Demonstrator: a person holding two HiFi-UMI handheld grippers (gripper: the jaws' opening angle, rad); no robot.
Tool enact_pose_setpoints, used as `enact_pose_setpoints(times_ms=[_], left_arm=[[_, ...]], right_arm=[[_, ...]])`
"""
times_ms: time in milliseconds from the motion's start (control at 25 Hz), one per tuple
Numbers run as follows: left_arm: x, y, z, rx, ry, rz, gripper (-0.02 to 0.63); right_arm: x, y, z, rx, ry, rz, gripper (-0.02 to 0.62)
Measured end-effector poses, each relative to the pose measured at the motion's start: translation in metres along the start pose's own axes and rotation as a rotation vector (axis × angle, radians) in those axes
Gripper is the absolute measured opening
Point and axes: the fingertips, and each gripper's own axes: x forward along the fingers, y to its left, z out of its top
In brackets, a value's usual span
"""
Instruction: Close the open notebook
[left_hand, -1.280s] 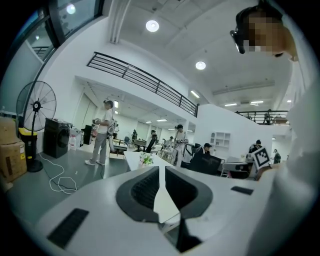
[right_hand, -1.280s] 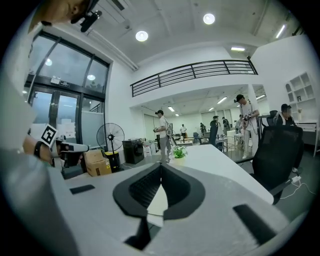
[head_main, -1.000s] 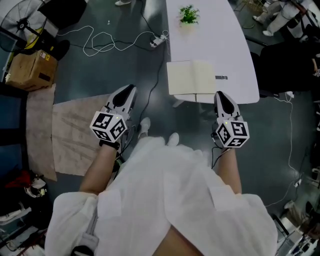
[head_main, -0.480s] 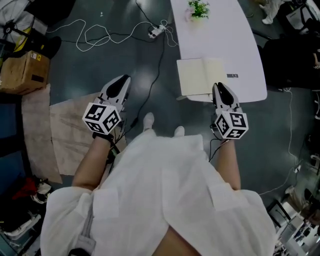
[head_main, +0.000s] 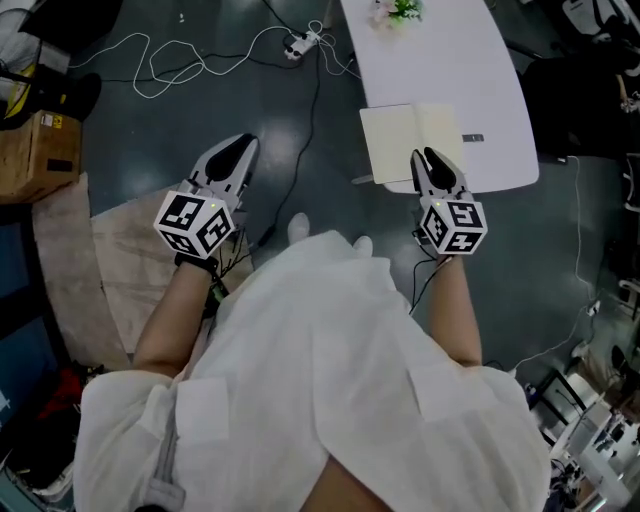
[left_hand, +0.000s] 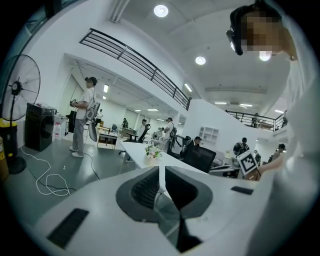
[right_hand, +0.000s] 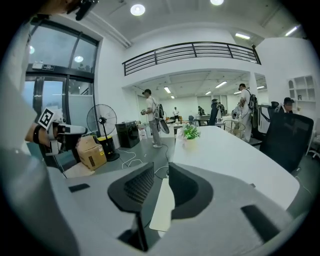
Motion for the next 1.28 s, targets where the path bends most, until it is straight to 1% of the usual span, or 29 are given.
enact_pose_setpoints(times_ms=[280,480,600,840,1120,1280], left_arm=[[0.010,0.009,-0.013,0.006,0.040,-0.048,0.034],[0.017,0.014,-0.020,0.000,0.067,-0.070,0.034],[0.020,0.015,-0.025,-0.005,0.081,-0.081,0.034],[0.021,0.016,-0.033,-0.017,0.100,-0.100,0.034],[0.024,0.025,-0.036,-0.031,0.113,-0.100,0.032],[0.030,0.031,-0.040,-0.038,0.124,-0.101,0.034]], right_arm=[[0.037,0.003,-0.054,-0.006,0.159,0.003,0.123],[0.060,0.012,-0.095,-0.036,0.293,0.020,0.140],[0.071,0.018,-0.115,-0.056,0.355,0.023,0.146],[0.088,0.028,-0.150,-0.109,0.485,0.017,0.194],[0.102,0.027,-0.179,-0.194,0.652,-0.055,0.215],[0.108,0.021,-0.187,-0.268,0.744,-0.106,0.217]])
